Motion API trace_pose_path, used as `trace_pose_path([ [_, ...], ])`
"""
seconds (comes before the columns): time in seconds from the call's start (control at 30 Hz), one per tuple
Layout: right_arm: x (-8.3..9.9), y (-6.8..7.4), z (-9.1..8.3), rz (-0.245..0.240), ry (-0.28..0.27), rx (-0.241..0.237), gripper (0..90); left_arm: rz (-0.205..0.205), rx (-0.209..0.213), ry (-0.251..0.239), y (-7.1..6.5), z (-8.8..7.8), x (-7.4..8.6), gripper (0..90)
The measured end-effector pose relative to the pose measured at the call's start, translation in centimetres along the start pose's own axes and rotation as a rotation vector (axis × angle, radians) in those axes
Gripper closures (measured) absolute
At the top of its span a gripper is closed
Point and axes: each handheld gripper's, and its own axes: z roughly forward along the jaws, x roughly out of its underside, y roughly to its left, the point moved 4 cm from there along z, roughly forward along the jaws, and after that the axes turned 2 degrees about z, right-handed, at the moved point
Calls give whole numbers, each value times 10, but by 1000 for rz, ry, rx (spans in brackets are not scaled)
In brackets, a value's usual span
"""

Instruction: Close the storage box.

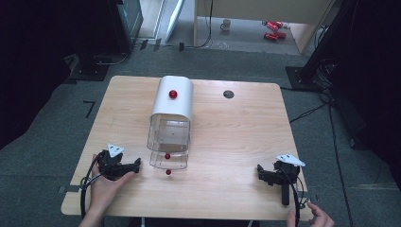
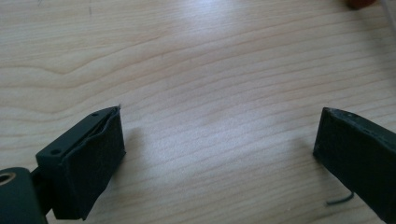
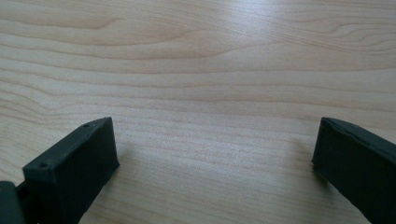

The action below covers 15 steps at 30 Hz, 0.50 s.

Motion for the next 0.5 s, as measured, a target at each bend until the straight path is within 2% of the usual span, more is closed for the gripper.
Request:
trace_pose_path([
  [0.1, 0, 0, 0, 0, 0, 0, 0, -18, -15, 44, 1, -5, 1, 31],
  [0.2, 0, 0, 0, 0, 0, 0, 0, -22, -7, 52, 0, -12, 3, 71],
  [0.33, 0, 0, 0, 0, 0, 0, 0, -34, 11, 2, -3, -27, 1, 71],
  [0.5, 0, 0, 0, 0, 0, 0, 0, -25, 32, -53, -14, -48, 0, 72],
])
